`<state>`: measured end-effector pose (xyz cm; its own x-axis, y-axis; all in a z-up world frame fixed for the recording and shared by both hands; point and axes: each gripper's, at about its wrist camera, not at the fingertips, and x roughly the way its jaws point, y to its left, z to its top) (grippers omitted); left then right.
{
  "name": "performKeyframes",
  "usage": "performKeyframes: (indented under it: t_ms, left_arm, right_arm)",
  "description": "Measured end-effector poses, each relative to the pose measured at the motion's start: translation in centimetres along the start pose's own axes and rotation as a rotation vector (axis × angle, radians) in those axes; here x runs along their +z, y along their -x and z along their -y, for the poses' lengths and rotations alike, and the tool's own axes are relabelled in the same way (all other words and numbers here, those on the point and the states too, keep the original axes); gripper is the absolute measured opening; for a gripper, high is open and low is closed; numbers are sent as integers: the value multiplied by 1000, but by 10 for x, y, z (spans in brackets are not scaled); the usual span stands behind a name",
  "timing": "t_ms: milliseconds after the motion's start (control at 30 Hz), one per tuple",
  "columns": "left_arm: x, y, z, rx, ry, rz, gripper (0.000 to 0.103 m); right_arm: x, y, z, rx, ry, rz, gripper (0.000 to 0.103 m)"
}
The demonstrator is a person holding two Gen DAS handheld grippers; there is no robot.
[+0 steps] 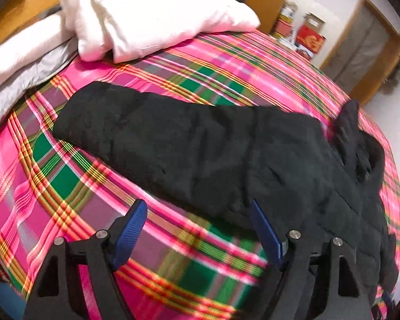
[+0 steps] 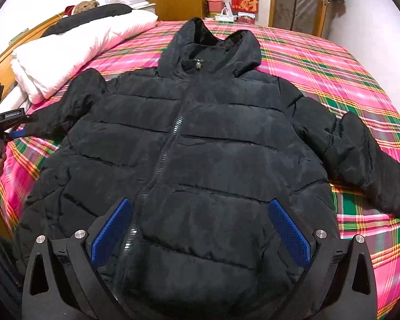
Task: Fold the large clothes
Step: 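Grasp the sleeve cuff with the left tool and fold it across the jacket body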
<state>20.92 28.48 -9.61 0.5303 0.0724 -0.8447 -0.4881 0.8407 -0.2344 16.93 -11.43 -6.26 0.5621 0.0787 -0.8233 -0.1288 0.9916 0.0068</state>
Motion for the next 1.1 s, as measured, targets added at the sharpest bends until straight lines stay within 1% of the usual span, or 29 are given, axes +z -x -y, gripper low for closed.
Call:
performKeyframes:
  t_ms: [133, 300, 367, 400, 467, 500, 533, 567, 600, 633, 667, 733, 800, 900, 1000, 1100]
  left_arm:
    - [9, -29, -27, 13, 76, -11, 80]
    - [14, -56, -60, 46, 206, -5, 70]
    - [16, -64, -73, 38, 259, 10, 66]
    - [18, -64, -75, 38, 261, 31, 65]
    - [23, -66, -73, 61, 231, 40, 62]
    - [26, -68, -70, 76, 208, 46, 60]
    - [28, -69, -68, 87, 188, 55, 51]
    - [30, -69, -67, 88, 177, 59, 40]
    - [32, -69, -66, 88, 169, 62, 35]
    - [34, -65, -64, 92, 165, 66, 24]
    - [36, -61, -62, 93, 162, 75, 18]
    - [39, -45, -53, 82, 150, 101, 14]
    - [45, -27, -42, 56, 129, 134, 12]
    - [50, 14, -17, -15, 81, 209, 11]
    - [53, 60, 17, -105, 10, 282, 10]
    - [54, 100, 57, -202, -72, 334, 10]
  right_arm:
    - [0, -9, 5, -17, 0, -15, 103]
    - [-2, -18, 12, -33, -7, -31, 103]
    - [-4, -23, 15, -39, -14, -42, 103]
    - [-6, -24, 16, -41, -17, -45, 103]
    - [-8, -27, 18, -44, -24, -54, 103]
    - [-8, -28, 19, -45, -26, -56, 103]
    - [-9, -29, 20, -46, -28, -58, 103]
    - [-10, -29, 20, -47, -30, -60, 103]
    - [-10, -28, 21, -47, -33, -60, 103]
    - [-10, -28, 21, -47, -35, -60, 103]
    - [-9, -26, 22, -47, -36, -56, 103]
    - [-9, -23, 24, -49, -37, -48, 103]
    - [-9, -19, 26, -50, -42, -40, 103]
    - [-10, -10, 30, -52, -58, -27, 103]
    - [-12, 0, 37, -54, -80, -11, 103]
    - [-15, 12, 46, -55, -105, 9, 103]
